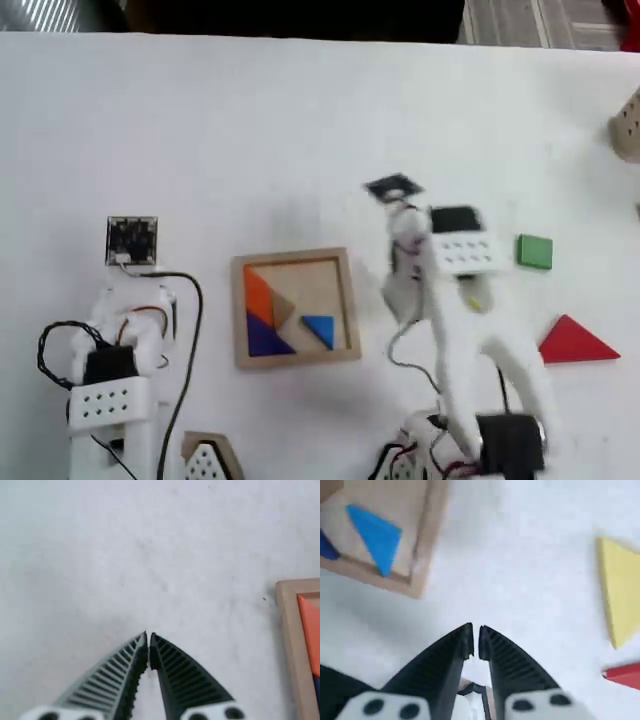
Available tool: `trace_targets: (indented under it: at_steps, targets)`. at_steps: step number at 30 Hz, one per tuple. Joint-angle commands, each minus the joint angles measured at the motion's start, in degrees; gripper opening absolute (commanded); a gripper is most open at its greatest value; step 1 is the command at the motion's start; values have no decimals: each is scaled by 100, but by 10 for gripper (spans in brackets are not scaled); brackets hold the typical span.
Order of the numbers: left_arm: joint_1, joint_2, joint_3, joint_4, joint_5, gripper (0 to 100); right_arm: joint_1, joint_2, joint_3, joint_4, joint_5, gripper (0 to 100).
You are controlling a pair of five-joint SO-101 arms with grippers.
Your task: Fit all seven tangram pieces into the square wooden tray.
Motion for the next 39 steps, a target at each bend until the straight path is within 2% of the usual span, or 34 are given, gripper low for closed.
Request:
trace_targets:
  at_steps: [1,5,11,15,19,23,25,30,33,39]
  targets:
    - [-31,-92,-44,-158,-26,38,1174,-1235,932,-936,53,17]
    - [-48,-92,-53,-158,0,38,2220,-1780,1820,-1780,413,17]
    - [-13,-101,-70,-149,0,39,3749,-1587,2163,-2132,484,17]
    - [497,-101,-229,-220,-44,39,4655,-1481,2374,-2598,484,17]
    - [1385,-75,-1073,237,-44,39,5077,-1481,2611,-2677,545,17]
    - [2853,-40,-2286,1257,9,39,5147,-1543,3068,-2651,1292,17]
    - [3635,180,-2673,1486,9,36,5314,-1543,3156,-2633,1538,17]
    - [4971,1719,-3015,1424,9,35,5323,-1543,3182,-2642,1538,17]
    - [5692,2571,-2998,1108,0,35,5270,-1516,3182,-2642,1547,17]
    - [6730,3169,-2840,607,0,35,5200,-1543,3270,-2800,1547,17]
